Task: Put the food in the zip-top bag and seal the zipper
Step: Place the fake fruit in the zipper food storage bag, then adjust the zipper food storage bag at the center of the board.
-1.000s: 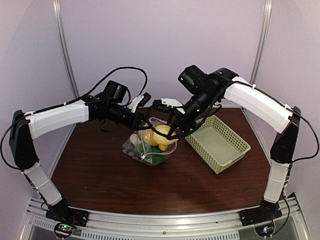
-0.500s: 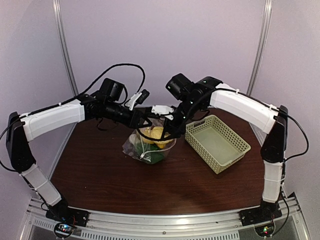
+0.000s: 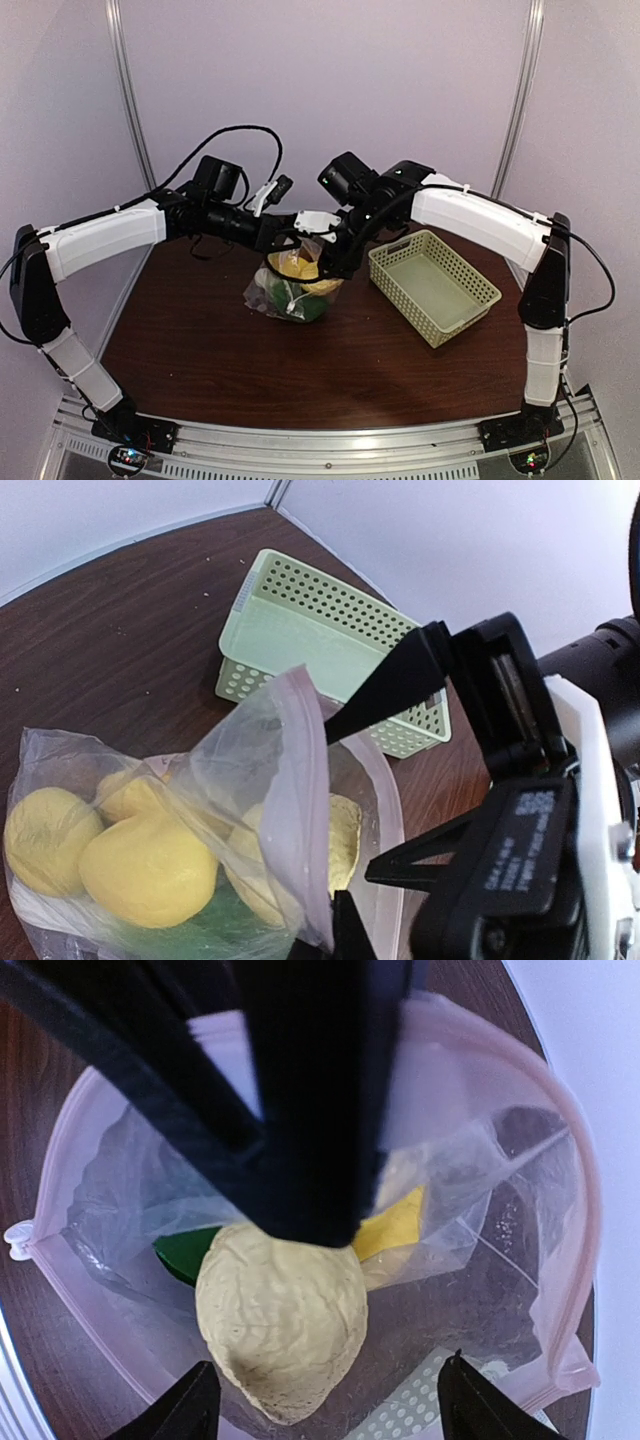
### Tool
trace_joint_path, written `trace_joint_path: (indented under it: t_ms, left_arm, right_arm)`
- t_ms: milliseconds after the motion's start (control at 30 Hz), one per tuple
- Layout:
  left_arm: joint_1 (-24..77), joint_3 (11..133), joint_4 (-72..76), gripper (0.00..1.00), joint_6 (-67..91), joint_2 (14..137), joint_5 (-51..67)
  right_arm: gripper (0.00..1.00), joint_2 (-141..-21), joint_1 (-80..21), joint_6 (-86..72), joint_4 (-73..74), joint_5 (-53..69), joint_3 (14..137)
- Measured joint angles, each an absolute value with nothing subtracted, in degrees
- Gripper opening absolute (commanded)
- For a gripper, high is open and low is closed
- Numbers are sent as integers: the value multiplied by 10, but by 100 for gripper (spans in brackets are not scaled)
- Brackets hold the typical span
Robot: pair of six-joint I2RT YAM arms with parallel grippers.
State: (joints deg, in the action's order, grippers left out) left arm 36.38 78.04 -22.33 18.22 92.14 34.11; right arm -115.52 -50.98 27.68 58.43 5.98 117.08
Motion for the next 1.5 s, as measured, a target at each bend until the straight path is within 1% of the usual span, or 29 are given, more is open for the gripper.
trace_joint_path:
  t_ms: [100, 233, 367, 500, 533, 567, 600, 667, 733, 767, 933, 1033, 1100, 1167, 1200, 1267, 1333, 1500]
  left_arm:
    - [362, 780, -222, 0, 186, 921, 342]
    - [357, 778, -218, 0, 191, 921, 348]
    - [353, 775, -211, 0, 195, 921, 353]
    - [352, 775, -210, 0, 197, 921, 356]
    - [352, 775, -210, 0, 198, 921, 357]
    - [352, 775, -210, 0, 199, 921, 357]
    - [352, 775, -210, 0, 199, 921, 358]
    - [352, 775, -210, 0, 199, 921, 358]
    - [352, 774, -209, 0, 199, 921, 357]
    - [352, 773, -209, 0, 199, 921, 357]
    - [351, 772, -211, 0, 197, 921, 337]
    - [357, 795, -246, 0, 194, 921, 305]
    - [364, 813, -255, 0, 188, 911, 277]
    - [371, 801, -237, 0, 174, 877, 216]
    - [372, 793, -237, 0, 169, 860, 203]
    - [366, 822, -268, 0, 166, 860, 229]
    - [368, 873, -282, 0, 165, 888, 253]
    - [399, 909, -315, 0, 153, 909, 229]
  right_arm:
    - [75, -1145, -512, 274, 585, 65, 1171]
    - [69, -1108, -513, 267, 578, 53, 1162]
    - [64, -1075, -513, 261, 557, 11, 1142]
    - [58, -1077, -513, 252, 541, -35, 1129]
    - [54, -1082, -513, 249, 540, -46, 1129]
    - [48, -1090, -513, 246, 538, -55, 1129]
    - [39, -1099, -513, 242, 537, -62, 1129]
    - [18, -1115, -513, 232, 536, -70, 1129]
    - [2, -1127, -512, 231, 535, -76, 1129]
    - [0, -1133, -509, 223, 534, -76, 1129]
    - [0, -1136, -488, 201, 542, -38, 1139]
    - [0, -1120, -472, 183, 541, 6, 1151]
    - [0, -1094, -469, 173, 539, 22, 1152]
    - [0, -1061, -475, 163, 526, 24, 1152]
    - [0, -1049, -478, 160, 519, 25, 1152]
    - [0, -1035, -489, 152, 511, 43, 1163]
    - [0, -1032, -492, 145, 511, 72, 1167]
    - [0, -1044, -487, 131, 521, 110, 1190]
